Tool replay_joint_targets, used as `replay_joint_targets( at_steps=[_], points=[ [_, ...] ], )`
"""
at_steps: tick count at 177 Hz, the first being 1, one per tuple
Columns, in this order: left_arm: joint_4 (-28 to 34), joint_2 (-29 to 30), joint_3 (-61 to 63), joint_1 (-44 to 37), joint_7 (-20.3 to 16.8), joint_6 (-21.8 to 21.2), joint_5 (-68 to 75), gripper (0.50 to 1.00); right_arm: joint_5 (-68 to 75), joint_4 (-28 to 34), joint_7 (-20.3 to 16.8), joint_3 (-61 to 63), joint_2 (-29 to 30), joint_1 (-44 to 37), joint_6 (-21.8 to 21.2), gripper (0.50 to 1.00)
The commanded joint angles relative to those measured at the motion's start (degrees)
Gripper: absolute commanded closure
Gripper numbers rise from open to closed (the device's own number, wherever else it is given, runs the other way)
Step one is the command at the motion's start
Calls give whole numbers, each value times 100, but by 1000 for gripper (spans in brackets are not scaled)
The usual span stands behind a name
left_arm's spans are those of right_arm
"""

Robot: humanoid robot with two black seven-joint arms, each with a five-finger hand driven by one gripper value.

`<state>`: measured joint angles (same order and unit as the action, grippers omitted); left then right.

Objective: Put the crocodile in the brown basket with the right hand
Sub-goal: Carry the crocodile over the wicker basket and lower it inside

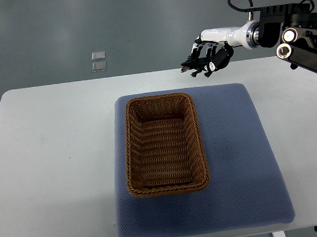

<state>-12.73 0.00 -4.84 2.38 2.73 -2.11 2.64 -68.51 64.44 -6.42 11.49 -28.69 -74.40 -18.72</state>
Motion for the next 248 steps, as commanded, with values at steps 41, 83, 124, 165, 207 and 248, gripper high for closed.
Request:
replay_joint_targets(
  at_steps=[41, 83, 124, 165, 207, 248],
  points=[
    [16, 0, -26, 0, 0, 0, -18, 500, 128, 86, 18, -112, 847, 101, -88, 916],
    [16, 0, -35, 0, 0, 0, -18, 500, 128, 86, 44, -112, 1234, 435, -79, 916],
    [16, 0, -26, 0, 0, 0, -18, 500, 110, 42, 70, -112, 1533, 830, -44, 904],
    [16, 0, -35, 0, 0, 0, -18, 500, 92, -55, 70, -112, 1621, 988, -35, 883],
    [16, 0, -26, 0, 0, 0, -10, 500, 22, -143, 62, -155, 1603, 1155, -35, 781],
    [16, 0, -26, 0, 0, 0, -10, 500, 31, -178, 70, -129, 1594, 1252, -35, 605]
  ],
)
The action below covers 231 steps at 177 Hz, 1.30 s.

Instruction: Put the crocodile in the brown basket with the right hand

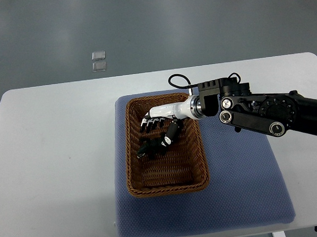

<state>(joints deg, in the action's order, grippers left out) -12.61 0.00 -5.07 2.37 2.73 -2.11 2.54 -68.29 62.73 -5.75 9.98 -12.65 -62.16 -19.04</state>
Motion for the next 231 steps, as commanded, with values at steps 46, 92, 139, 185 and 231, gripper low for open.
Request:
replay_joint_targets(
  at_steps=[46, 92, 139, 185, 231],
  points=[
    [-4, 0, -12, 0, 0, 0, 1, 500, 132, -7, 74, 680, -255, -42, -12, 603],
    [5, 0, 6, 0, 0, 0, 1, 500, 1687, -86, 170, 2490, -625, 573, 6, 601],
    [5, 0, 6, 0, 0, 0, 1, 500, 3594, -516, 636, 4995, -115, 1926, 41, 601],
    [-4, 0, 15, 0, 0, 0, 1, 500, 5791, -1237, 751, 6059, 579, 2657, 15, 577],
    [5, 0, 24, 0, 0, 0, 1, 500, 6504, -1791, 1243, 6086, 826, 2788, -29, 572]
  ],
)
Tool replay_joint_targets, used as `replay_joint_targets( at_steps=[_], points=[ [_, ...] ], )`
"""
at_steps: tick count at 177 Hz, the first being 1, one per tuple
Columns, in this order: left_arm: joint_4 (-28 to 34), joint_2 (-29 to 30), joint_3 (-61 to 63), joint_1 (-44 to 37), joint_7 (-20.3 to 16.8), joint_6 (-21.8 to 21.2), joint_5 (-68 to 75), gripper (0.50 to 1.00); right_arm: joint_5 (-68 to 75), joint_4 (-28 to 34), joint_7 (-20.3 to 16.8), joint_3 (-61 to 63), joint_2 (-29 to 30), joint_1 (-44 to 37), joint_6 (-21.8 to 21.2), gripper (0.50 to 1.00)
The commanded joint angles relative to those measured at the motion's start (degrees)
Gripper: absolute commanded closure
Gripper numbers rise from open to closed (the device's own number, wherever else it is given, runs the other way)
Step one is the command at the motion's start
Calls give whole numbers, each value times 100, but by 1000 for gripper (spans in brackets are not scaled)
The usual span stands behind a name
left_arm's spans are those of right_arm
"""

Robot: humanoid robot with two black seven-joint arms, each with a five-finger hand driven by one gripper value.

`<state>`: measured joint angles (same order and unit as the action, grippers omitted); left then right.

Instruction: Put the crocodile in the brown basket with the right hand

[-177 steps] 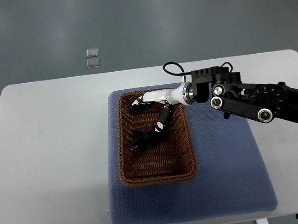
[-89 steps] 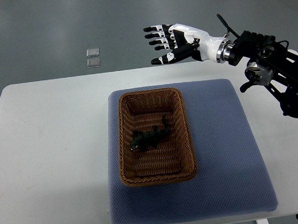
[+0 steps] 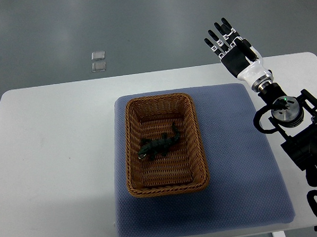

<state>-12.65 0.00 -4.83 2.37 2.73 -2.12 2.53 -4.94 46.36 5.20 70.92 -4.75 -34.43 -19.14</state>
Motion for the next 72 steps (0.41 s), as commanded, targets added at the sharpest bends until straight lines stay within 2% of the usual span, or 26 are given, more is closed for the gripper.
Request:
replay_joint_targets(
  at_steps=[1, 72],
  points=[
    [8, 0, 0, 0, 0, 1, 2, 500, 178, -163, 148, -8, 44, 24, -20, 572],
    [8, 0, -9, 0, 0, 1, 2, 500, 213, -172, 156, -8, 53, 77, -20, 572]
  ],
)
